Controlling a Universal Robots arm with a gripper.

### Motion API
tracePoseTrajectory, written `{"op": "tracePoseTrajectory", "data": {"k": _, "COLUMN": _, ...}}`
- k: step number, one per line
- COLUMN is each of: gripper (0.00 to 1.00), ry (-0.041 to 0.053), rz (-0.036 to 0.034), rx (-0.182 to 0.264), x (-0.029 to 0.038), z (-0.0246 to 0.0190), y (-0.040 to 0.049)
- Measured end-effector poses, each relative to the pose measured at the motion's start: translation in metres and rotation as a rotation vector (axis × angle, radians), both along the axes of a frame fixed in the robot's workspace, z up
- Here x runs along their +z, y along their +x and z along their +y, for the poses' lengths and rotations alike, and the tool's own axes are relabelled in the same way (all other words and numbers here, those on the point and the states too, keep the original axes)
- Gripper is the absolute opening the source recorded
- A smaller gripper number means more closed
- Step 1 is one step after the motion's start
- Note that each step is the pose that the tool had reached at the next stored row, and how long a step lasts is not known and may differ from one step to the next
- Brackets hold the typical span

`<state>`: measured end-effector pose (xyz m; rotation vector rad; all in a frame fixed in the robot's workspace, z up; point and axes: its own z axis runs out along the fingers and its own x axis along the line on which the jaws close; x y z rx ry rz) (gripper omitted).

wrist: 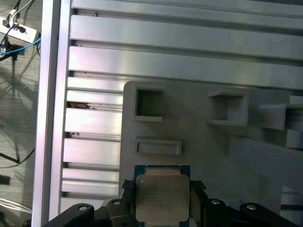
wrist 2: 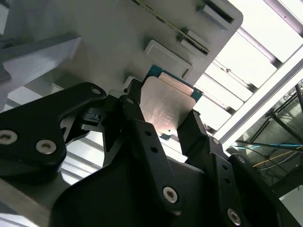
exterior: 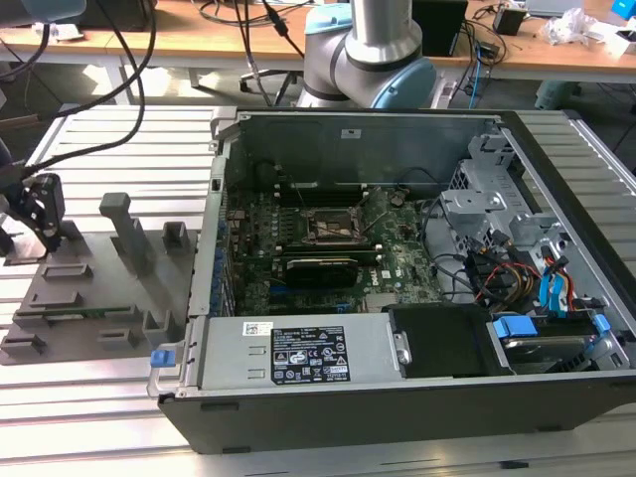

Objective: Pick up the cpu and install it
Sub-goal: 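Pick up the cpu and move it towards the insertion slot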

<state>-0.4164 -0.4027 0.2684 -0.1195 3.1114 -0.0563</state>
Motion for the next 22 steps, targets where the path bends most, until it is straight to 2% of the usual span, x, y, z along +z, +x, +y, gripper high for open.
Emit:
{"op": "tracePoseTrajectory", "data": {"k": 6, "gripper": 0.55, "ry": 0.0, "rz": 0.0, "rx": 0.0, "x": 0.007, "z": 0.0, "y": 0.0}}
{"op": "tracePoseTrajectory", "data": {"k": 22, "gripper": 0.55, "ry": 0.0, "rz": 0.0, "rx": 0.0, "x": 0.0377, "z": 0.0, "y": 0.0}}
